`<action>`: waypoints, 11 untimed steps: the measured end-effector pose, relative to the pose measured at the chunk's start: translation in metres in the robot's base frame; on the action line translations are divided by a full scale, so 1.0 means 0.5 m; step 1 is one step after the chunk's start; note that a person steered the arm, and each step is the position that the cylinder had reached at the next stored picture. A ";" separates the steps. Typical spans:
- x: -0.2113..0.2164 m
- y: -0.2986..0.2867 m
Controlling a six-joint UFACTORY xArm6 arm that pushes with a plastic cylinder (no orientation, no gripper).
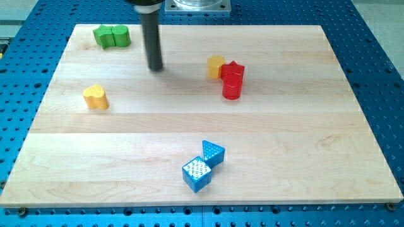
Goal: Move the hexagon above the red star
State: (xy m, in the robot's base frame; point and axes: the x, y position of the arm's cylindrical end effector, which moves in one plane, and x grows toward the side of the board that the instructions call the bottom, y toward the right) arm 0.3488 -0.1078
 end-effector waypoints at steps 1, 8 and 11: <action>0.040 0.099; -0.056 0.294; -0.080 0.329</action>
